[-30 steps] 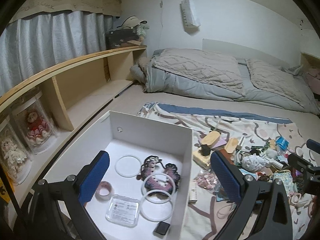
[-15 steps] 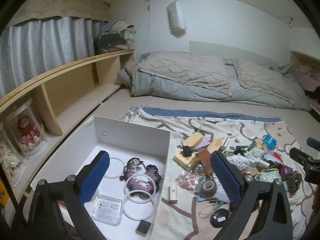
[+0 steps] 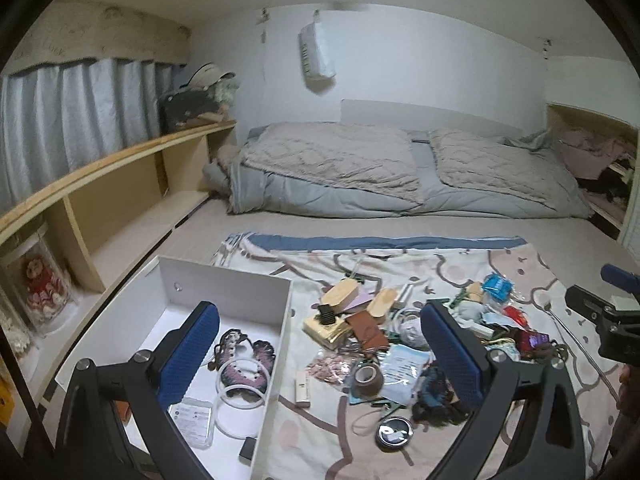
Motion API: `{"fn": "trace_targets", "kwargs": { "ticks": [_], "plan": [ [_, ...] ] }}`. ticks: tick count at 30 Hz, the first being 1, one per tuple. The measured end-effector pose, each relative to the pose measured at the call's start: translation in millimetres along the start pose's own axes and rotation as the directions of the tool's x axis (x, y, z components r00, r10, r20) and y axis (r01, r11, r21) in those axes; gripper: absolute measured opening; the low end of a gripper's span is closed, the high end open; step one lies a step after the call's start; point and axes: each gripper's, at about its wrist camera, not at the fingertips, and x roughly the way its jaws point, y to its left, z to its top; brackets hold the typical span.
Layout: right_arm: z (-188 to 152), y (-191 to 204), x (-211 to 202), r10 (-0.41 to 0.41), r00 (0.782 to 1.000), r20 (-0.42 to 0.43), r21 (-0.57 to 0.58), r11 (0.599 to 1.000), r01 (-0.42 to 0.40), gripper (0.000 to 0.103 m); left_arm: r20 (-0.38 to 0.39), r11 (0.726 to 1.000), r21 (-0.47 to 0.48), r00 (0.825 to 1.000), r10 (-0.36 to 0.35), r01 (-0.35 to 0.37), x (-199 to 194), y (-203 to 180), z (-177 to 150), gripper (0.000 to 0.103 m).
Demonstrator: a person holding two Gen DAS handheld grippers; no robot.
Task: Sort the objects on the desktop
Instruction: 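Raise both open tools out of the box and back toward the pile, then move left tool toward the black round tin while right tool approaches the white cup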
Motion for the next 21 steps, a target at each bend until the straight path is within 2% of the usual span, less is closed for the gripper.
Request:
{"fn": "trace_targets", "kwargs": {
  "ticks": [13,21],
  "plan": [
    [-16,-11,-46,0.008,0.999,0.048,-0.003,1.0,-0.008,0.103,0.074,0.998,-0.032,0.996,-0.056,0.058,-56,-43,-2,0.102],
    [-36,-26,-75,-0.014,0.997,0.07,-0.043,0.999,0.017,0.103,0.071,0.997,-0.025,0.995,-0.073,0.075,-70,-64,-15,0.102]
  ]
}}
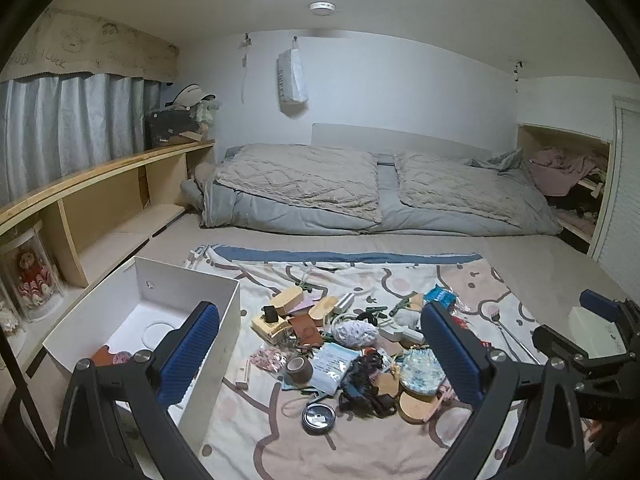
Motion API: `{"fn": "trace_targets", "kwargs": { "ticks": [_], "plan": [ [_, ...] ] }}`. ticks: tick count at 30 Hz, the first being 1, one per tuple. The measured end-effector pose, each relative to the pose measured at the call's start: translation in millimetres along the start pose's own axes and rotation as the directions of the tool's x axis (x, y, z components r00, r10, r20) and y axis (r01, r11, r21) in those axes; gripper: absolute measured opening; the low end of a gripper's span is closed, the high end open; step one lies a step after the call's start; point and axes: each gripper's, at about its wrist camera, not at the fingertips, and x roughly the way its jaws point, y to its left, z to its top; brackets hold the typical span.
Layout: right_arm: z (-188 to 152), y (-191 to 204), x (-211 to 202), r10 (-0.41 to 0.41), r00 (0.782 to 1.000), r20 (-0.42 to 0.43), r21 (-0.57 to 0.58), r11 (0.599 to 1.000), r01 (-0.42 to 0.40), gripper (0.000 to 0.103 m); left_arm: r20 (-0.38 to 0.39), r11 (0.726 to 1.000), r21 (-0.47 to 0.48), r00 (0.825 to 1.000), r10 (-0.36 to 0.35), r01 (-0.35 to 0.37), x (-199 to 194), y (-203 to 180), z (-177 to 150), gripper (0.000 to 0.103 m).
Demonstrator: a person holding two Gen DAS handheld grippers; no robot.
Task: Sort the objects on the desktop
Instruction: 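Move left tool toward the black round tin while right tool approaches the white cup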
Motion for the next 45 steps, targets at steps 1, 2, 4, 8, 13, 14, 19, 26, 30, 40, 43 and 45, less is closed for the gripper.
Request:
{"fn": "trace_targets", "kwargs": {
  "ticks": [1,2,4,8,13,14,19,26,30,40,43,45],
  "plan": [
    [-3,-2,-2,-0.004,1.0,-0.004,-0.009,1.0,0.004,0.103,-0.004,1.0,0.006,1.0,0.0,0.0,-1,-1,-1,0.102],
    [-5,-3,-3,-0.007,1.0,-0.006,-0.016,1.0,0.007,0.103,-0.004,1.0,0.013,1.0,0.002,-0.002,-2,-3,-3,0.102],
    [-11,-9,-6,-0.02,1.0,-0.005,-0.024,1.0,0.02,0.103,0.006,1.0,0.011,1.0,0.006,-0.006,-2,-3,-5,0.102],
    [-21,-20,-7,-0.022,0.999,-0.024,-0.002,1.0,0.022,0.103,-0.01,1.0,-0.02,1.0,0.003,-0.003,5,1,-16,0.102],
    [-36,-32,-7,-0.034,0.999,-0.035,0.035,0.999,0.035,0.103,-0.024,1.0,-0.008,1.0,0.009,-0.01,17,3,-27,0.102],
    [-39,-34,-5,-0.036,0.999,-0.04,0.043,0.998,0.038,0.103,-0.023,1.0,-0.007,1.0,0.01,-0.01,19,4,-29,0.102],
    [-53,-47,5,-0.068,0.996,-0.061,0.063,0.995,0.071,0.103,-0.032,1.0,0.002,0.999,0.006,-0.006,32,10,-46,0.102],
    [-67,-59,23,-0.109,0.991,-0.078,0.103,0.988,0.117,0.103,-0.028,0.999,0.025,0.999,-0.031,0.032,50,10,-71,0.102],
    [-79,-63,31,-0.113,0.989,-0.096,0.096,0.988,0.122,0.103,-0.028,0.997,0.054,0.998,-0.057,0.058,58,5,-81,0.102],
    [-102,-65,57,-0.121,0.984,-0.128,0.103,0.986,0.135,0.103,-0.062,0.991,0.074,0.992,-0.108,0.112,75,-4,-105,0.102],
    [-112,-62,71,-0.124,0.977,-0.173,0.074,0.988,0.138,0.103,-0.09,0.991,0.09,0.991,-0.096,0.104,85,-3,-116,0.102],
    [-119,-60,81,-0.128,0.97,-0.207,0.053,0.989,0.141,0.103,-0.101,0.989,0.118,0.991,-0.081,0.093,92,-4,-123,0.102]
  ]
}}
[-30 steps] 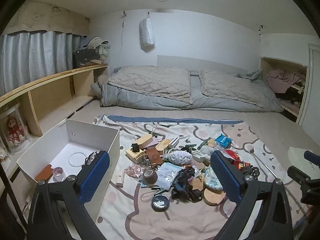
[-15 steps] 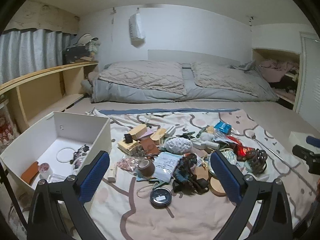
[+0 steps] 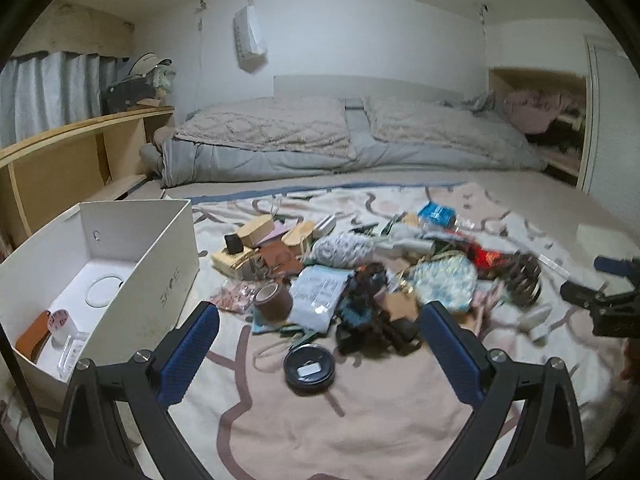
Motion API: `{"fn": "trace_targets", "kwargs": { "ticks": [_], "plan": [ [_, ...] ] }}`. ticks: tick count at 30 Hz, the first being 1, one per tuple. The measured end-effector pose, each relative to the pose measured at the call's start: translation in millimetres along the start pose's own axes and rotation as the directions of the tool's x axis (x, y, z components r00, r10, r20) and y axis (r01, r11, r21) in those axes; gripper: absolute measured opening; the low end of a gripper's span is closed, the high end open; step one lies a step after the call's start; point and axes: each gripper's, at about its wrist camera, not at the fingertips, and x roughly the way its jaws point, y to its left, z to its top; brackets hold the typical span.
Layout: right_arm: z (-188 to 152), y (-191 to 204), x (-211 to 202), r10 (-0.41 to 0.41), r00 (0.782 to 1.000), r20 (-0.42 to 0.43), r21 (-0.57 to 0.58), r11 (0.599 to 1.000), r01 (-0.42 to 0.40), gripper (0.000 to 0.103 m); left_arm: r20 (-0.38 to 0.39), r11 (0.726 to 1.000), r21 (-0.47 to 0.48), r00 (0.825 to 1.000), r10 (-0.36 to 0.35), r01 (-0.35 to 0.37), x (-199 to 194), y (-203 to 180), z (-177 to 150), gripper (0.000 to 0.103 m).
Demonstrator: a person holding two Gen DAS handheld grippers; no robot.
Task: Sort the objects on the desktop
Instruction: 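Move left tool toward the black round tin while right tool approaches the white cup, then close left tool on the black round tin while right tool closes on the white cup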
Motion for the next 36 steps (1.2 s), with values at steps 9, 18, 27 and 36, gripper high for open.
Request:
{"fn": "trace_targets", "kwargs": {
  "ticks": [9,18,27,36],
  "plan": [
    [-17,1,32,0.012,0.995,-0.097,0.005,1.0,-0.012,0.103,-0.028,1.0,-0.017,1.0,0.015,-0.015,25,1,-9,0.102],
    [-20,-7,56,0.019,0.992,-0.124,0.183,0.983,0.004,0.103,-0.106,0.999,-0.048,0.994,0.017,-0.022,52,1,-13,0.102],
    [-36,-5,80,-0.005,0.977,-0.212,0.176,0.983,0.043,0.103,-0.225,0.989,-0.135,0.974,0.025,-0.056,75,25,-35,0.102],
    [-46,-4,91,-0.016,0.96,-0.279,0.169,0.984,0.065,0.103,-0.321,0.987,-0.147,0.947,0.01,-0.06,94,26,-49,0.102]
  ]
}}
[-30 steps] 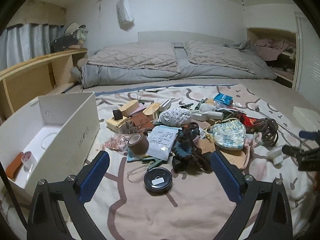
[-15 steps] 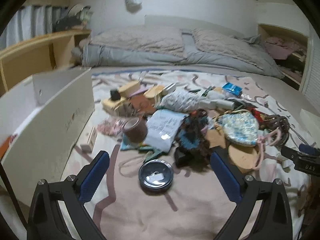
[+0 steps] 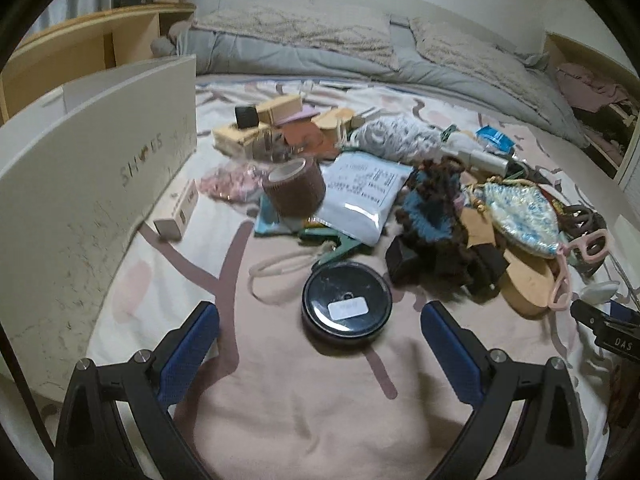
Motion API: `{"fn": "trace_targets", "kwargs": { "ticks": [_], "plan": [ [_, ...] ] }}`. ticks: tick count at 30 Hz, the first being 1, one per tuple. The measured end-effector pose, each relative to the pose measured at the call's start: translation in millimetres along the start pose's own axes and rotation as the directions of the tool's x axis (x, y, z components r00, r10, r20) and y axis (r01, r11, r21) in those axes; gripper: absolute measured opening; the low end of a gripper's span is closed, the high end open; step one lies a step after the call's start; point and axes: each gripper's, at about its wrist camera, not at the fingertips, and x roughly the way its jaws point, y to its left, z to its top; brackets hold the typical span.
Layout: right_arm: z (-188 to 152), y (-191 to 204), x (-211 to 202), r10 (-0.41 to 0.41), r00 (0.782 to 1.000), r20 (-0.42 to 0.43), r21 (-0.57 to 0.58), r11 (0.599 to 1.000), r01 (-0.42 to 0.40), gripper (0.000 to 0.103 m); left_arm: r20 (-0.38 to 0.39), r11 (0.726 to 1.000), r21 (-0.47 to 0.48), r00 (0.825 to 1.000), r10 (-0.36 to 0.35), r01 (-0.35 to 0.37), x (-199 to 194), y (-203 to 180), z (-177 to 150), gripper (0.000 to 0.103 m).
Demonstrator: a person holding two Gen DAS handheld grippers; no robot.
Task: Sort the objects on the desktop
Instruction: 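Close left tool on the black round tin while right tool closes on the white cup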
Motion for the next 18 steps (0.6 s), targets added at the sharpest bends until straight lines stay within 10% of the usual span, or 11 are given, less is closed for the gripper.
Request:
{"fn": "trace_targets", "kwargs": {
  "ticks": [18],
  "plan": [
    [0,-12,3,0.044,0.999,-0.028,0.032,0.999,-0.043,0.103,-0.107,0.999,-0.013,0.993,0.042,-0.044,20,1,-9,0.103]
  ]
}}
